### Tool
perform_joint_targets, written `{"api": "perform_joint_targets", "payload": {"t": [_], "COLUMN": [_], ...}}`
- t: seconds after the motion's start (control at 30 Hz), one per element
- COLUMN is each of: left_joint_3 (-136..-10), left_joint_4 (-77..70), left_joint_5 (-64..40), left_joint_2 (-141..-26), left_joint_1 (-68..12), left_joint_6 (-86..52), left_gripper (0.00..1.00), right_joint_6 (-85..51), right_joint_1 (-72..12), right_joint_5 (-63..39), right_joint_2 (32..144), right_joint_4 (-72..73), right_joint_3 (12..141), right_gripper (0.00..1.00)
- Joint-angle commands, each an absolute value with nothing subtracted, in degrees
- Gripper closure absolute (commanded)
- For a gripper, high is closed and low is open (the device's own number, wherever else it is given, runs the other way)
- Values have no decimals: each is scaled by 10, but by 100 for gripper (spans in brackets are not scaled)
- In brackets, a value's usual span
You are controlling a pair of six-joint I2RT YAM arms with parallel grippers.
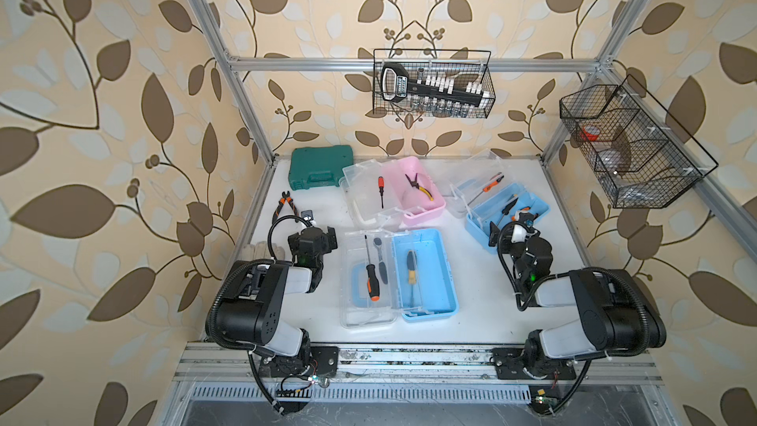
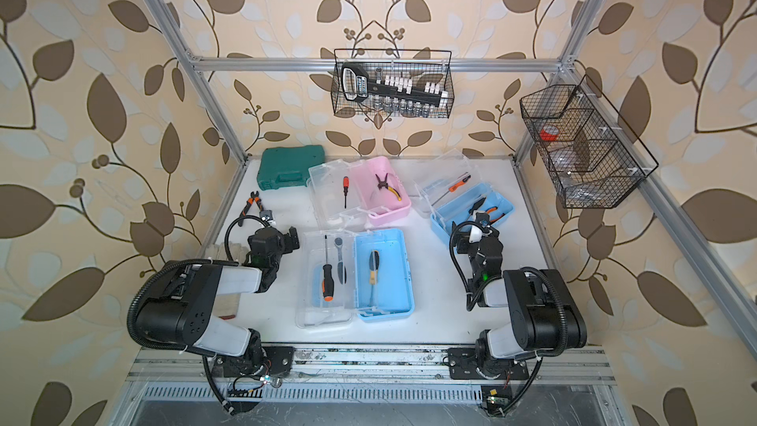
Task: Close toolboxes
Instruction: Close the toolbox lid.
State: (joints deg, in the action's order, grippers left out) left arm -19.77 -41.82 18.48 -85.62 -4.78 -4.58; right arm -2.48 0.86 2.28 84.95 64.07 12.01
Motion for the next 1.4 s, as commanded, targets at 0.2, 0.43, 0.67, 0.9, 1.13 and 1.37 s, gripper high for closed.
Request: {"api": "perform_joint_targets", "payload": {"t": [0.2,0.43,0.67,0.9,1.13,1.37], "left_joint_3": [-211,-212,-204,-263,-319,-392], "left_joint_4": [-442,-443,-434,-260,-72,139], "left_joint_5": [185,185,178,255,280,161], "left_joint_2": [-857,-856,-830,-725,-651,-615], "left_joint_1": [-42,-42,-44,-52,-52,-52], "left_joint_6": [-36,-37,-30,-48,-212,-308], "left_gripper": [1,1,1,1,1,1], "right_joint_6": [-22,-27,-27,-50,-149,-347], "right_joint_1": [12,19,19,19,13,13], "right_joint_5": [6,0,0,43,93,88], "right_joint_2": [858,858,856,787,676,541], "right_joint_4": [650,648,649,423,377,263], "right_joint_3": [134,135,134,228,211,207], "right_gripper": [1,1,1,1,1,1]}}
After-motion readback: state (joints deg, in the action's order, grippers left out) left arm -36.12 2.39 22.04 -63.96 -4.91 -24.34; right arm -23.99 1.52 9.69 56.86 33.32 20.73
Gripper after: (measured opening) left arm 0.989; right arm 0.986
